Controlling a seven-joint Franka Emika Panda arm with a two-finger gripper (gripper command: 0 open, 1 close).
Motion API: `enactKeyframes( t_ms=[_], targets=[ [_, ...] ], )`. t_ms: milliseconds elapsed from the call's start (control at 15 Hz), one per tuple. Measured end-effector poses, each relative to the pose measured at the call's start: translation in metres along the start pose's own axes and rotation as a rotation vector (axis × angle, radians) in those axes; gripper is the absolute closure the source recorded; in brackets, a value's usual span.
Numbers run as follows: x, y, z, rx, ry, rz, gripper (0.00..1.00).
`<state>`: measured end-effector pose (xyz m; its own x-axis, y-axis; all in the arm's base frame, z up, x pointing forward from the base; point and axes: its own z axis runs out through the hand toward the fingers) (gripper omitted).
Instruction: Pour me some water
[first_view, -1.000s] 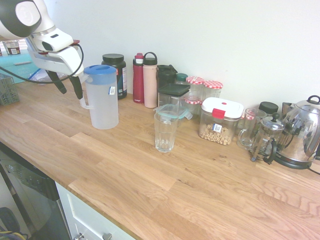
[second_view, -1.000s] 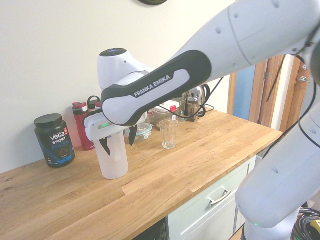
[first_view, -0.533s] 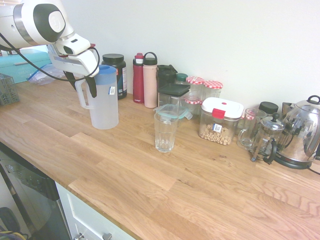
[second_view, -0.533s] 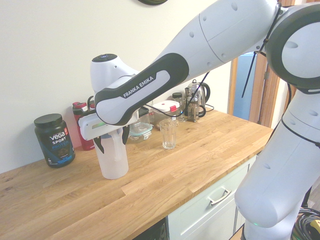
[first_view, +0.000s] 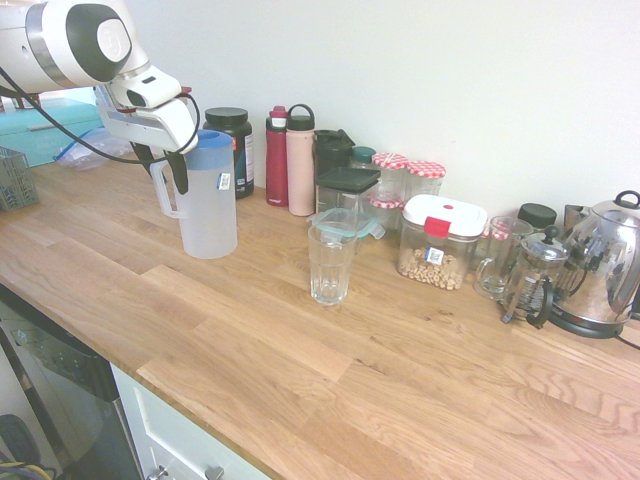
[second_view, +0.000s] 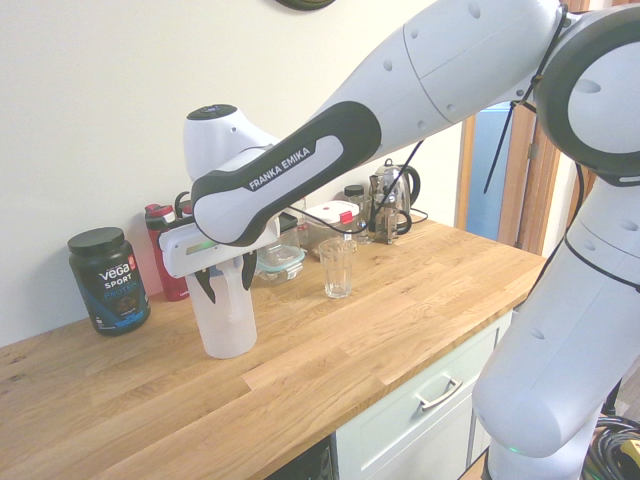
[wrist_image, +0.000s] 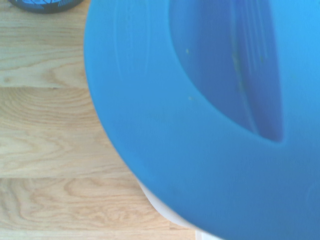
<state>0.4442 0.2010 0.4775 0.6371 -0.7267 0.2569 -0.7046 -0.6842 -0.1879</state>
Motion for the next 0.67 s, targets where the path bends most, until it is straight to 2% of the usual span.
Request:
enactKeyframes(
  t_ms=[667],
  targets=[
    [-0.0034,-0.0029,-0.0037,0.004,-0.001,-0.009,1.0]
  ],
)
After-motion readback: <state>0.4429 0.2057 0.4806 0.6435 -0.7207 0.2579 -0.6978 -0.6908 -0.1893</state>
